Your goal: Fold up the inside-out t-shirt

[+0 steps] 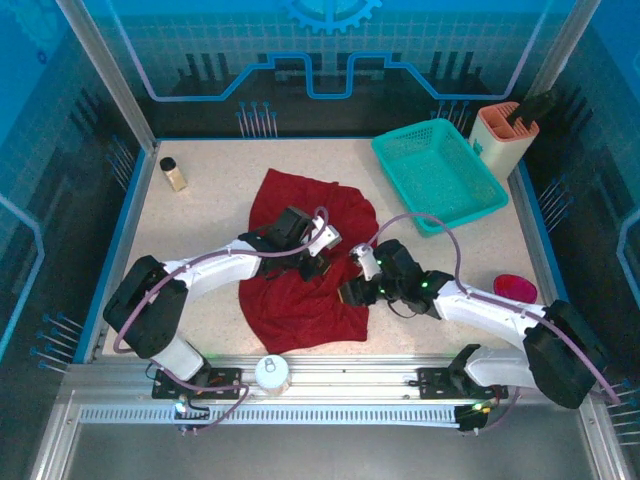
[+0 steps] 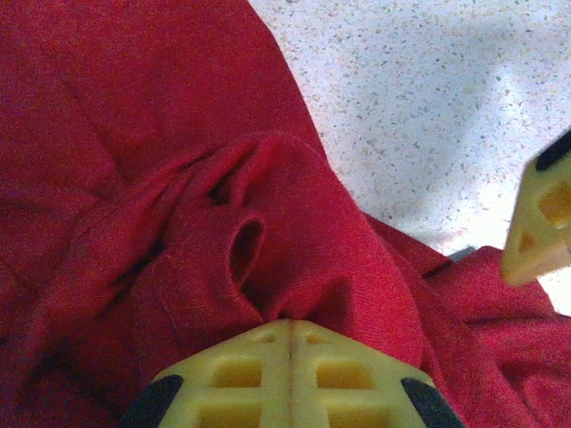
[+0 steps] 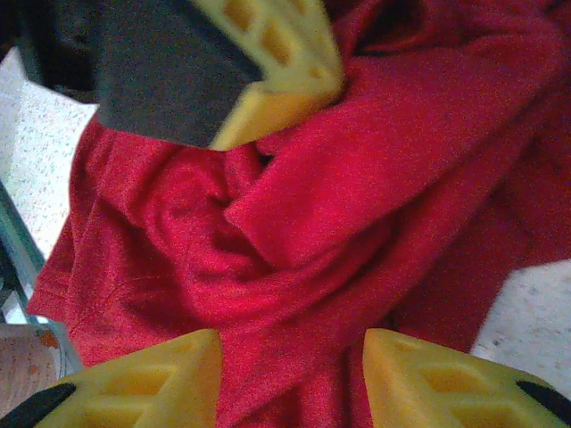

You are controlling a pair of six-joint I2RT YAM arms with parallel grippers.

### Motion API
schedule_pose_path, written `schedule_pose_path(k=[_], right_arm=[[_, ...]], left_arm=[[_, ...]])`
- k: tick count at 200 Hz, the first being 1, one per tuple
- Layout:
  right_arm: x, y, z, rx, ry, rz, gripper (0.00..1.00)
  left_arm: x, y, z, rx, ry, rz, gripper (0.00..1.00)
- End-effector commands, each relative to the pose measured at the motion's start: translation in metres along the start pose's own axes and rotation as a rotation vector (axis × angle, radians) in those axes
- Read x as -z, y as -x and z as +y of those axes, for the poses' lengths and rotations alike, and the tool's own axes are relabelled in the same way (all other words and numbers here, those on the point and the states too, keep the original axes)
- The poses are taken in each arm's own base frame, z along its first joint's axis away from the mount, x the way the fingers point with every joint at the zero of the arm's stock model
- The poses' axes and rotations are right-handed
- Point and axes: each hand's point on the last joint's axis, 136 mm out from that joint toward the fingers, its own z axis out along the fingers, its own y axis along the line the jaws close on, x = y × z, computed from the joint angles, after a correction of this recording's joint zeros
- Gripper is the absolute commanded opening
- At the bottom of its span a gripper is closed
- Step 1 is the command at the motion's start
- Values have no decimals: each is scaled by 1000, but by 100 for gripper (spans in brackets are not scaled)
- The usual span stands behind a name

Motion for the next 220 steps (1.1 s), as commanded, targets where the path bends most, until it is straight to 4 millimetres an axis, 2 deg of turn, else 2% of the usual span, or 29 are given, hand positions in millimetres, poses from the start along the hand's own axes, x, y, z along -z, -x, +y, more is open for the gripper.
schedule_pose_path(k=[1, 15, 28, 40, 48, 60, 72, 84, 92, 96, 98, 102, 108, 110, 132, 159, 173, 195, 201, 215, 220], right_arm=[[1, 21, -1, 27, -66, -49, 47], [-3, 34, 8, 23, -45, -80, 46], [-9, 44, 24, 36, 2, -97, 46], [-19, 49, 28, 14, -11, -101, 46], [-26, 48, 15, -39, -82, -99, 47], [-34, 38, -20, -143, -254, -97, 48], [-34, 25, -51, -213, -397, -93, 48], [-31, 12, -70, -249, -480, -82, 46], [-30, 6, -77, -263, -494, -68, 38], [-29, 3, -79, -265, -489, -62, 25], [-28, 2, -79, -265, -487, -61, 22], [-27, 0, -80, -268, -481, -57, 12], [-24, -2, -79, -269, -458, -61, 1], [-24, -2, -79, -268, -453, -61, 0], [-19, -1, -64, -243, -288, -79, 0], [-18, 2, -36, -198, -64, -69, 0], [-20, 2, -21, -165, 31, -54, 0], [-24, -3, -15, -164, 80, -27, 0], [-25, -5, -16, -169, 81, -20, 0], [-26, -8, -19, -176, 66, -12, 0], [-26, -10, -23, -181, 47, -8, 0]], left_arm=[[24, 12, 0, -9, 14, -29, 0], [37, 11, -4, -1, 10, -34, 0], [49, 9, -8, 16, 2, -41, 0], [57, 7, -11, 34, -7, -50, 0], [62, 7, -11, 43, -7, -63, 0], [64, 6, -11, 43, -15, -89, 0], [62, 5, -13, 37, -33, -107, 0], [57, 4, -11, 53, -41, -99, 0], [53, 3, -11, 67, -46, -97, 22], [50, 4, -10, 80, -49, -99, 32], [49, 4, -10, 82, -53, -101, 36], [46, 5, -12, 88, -66, -105, 41], [42, 7, -14, 98, -88, -108, 44], [40, 7, -16, 99, -94, -107, 44], [14, 5, -25, 68, -93, -45, 45], [-15, -2, -19, 61, -33, 37, 45], [-25, -2, -21, 52, -37, 51, 45], [-32, 1, -20, 31, -24, 46, 41], [-33, 1, -19, 32, -14, 46, 31], [-28, 2, -13, 21, 26, 41, 1], [-24, 3, -14, 12, 28, 38, 0]])
